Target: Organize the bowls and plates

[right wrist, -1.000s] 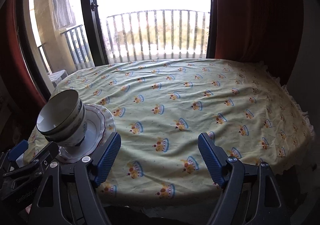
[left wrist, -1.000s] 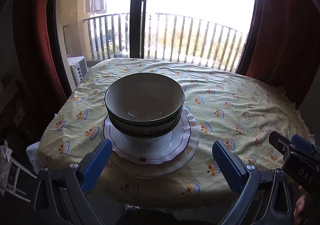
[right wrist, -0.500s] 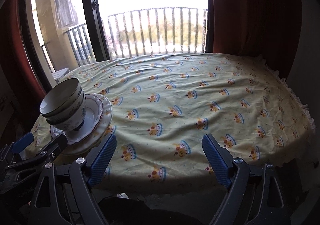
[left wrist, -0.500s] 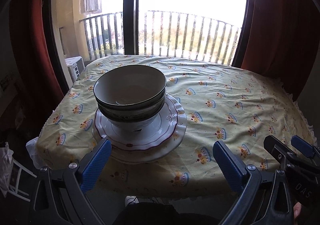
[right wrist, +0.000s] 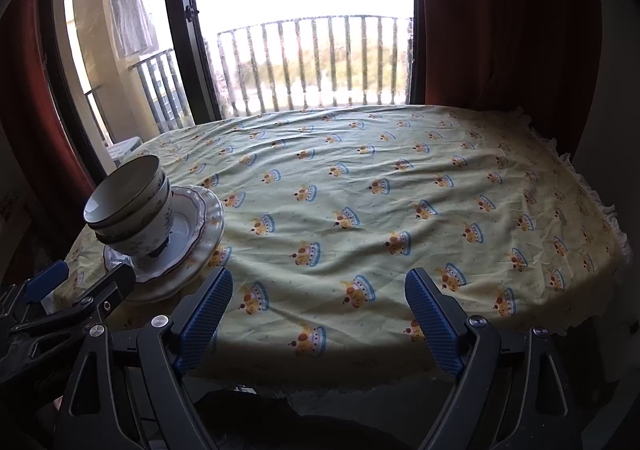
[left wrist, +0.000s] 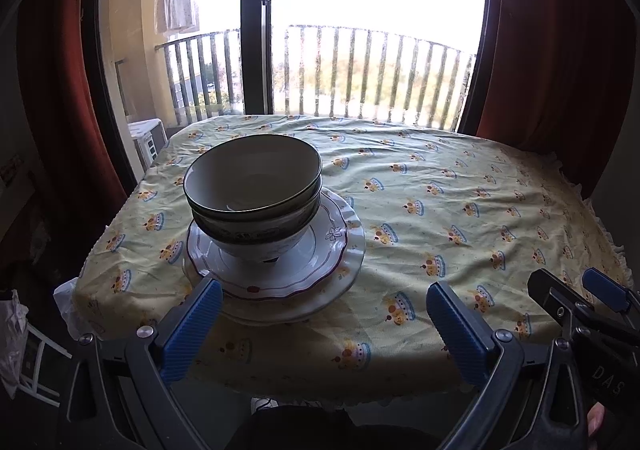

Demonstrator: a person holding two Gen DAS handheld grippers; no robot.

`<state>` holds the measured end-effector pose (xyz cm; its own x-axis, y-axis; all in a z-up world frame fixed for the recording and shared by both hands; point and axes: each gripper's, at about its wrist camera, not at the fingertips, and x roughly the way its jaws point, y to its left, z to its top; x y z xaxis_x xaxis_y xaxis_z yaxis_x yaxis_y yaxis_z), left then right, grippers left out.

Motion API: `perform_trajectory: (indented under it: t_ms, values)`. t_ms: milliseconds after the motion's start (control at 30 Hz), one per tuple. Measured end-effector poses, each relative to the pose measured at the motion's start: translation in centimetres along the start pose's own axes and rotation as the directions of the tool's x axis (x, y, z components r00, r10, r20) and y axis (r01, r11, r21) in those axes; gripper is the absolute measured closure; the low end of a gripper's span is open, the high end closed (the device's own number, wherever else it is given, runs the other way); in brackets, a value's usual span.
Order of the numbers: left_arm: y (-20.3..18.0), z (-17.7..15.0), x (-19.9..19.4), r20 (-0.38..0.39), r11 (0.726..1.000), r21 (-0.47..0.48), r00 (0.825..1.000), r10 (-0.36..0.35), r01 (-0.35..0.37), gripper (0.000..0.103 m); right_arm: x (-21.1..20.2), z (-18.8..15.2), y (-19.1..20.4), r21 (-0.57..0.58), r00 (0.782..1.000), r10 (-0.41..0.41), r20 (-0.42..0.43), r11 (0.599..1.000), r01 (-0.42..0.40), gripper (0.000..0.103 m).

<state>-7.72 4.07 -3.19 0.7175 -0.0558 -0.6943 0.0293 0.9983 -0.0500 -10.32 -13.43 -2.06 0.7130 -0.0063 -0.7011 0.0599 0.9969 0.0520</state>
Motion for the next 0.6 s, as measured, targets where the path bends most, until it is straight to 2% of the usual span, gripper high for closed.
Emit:
perform_trajectory:
  t_ms: [600]
  values:
    - [-0.29, 0.01, -0.04, 0.001, 1.0, 0.014, 1.0, 0.012, -0.012, 0.0, 0.13, 0.08, -0.28, 0.01, 1.0, -0.003, -0.001, 1.0, 0.003, 0.012]
